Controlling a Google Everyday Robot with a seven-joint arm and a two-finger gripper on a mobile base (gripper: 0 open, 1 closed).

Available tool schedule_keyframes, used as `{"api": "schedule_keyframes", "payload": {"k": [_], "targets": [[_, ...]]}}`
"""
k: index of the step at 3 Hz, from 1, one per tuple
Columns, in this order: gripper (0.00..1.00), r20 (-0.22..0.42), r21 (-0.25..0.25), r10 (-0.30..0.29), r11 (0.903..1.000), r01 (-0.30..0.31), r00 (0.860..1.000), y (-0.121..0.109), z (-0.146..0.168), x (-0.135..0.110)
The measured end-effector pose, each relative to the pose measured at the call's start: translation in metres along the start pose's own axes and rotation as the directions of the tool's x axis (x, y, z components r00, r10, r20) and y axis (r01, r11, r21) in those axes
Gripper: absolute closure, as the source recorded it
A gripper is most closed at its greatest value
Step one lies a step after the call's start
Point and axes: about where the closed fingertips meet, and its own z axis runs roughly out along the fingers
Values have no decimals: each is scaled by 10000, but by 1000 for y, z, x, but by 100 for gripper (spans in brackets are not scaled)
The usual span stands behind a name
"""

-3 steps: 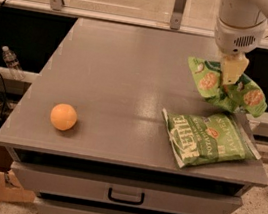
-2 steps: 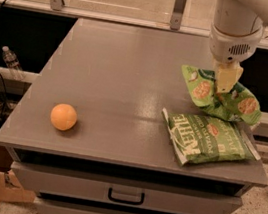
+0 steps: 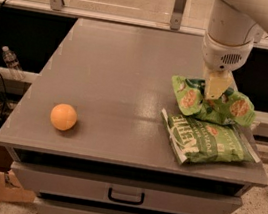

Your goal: Move green rice chip bag near green jalapeno chip bag

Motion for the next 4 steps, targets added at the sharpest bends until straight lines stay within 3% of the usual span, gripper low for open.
{"api": "schedule_keyframes", "payload": {"k": [3,4], "targets": [[15,147,434,-13,9991,7,9999,-11,1,-4],[0,181,541,-18,9985,8,9998,-13,2,-5]]}}
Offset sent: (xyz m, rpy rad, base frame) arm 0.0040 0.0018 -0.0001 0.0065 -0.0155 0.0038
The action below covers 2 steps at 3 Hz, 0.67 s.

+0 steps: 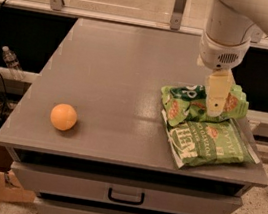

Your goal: Move green rice chip bag near green jalapeno chip bag

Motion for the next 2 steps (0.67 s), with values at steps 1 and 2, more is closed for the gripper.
{"api": "schedule_keyframes", "payload": {"k": [1,2], "targets": [[0,37,208,41,9998,-42,10000,0,-6,9],[0,27,578,388,9976,-389,9992,5,-21,34]]}}
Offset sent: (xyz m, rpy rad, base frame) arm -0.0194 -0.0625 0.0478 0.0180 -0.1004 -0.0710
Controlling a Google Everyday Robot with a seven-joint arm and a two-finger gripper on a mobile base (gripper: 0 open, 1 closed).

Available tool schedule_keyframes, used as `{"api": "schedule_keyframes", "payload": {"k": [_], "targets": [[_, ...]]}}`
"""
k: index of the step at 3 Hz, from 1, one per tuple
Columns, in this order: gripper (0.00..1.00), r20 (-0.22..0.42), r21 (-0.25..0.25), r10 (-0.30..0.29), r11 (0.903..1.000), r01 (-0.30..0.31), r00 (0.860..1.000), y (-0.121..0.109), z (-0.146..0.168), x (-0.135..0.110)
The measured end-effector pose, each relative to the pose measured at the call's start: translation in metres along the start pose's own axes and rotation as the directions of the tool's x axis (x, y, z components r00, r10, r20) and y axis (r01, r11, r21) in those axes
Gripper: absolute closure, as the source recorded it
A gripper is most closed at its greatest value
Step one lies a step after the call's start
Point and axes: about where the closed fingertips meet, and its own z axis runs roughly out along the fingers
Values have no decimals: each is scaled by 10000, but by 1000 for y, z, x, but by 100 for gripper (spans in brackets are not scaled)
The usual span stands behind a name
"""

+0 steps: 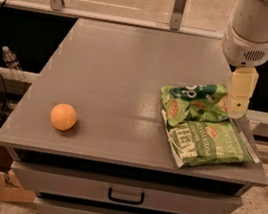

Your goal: Move green rice chip bag near green jalapeno chip bag

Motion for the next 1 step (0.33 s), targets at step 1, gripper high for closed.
{"api": "schedule_keyframes", "payload": {"k": [1], "targets": [[0,586,460,569,9972,-596,9967,2,-11,34]]}}
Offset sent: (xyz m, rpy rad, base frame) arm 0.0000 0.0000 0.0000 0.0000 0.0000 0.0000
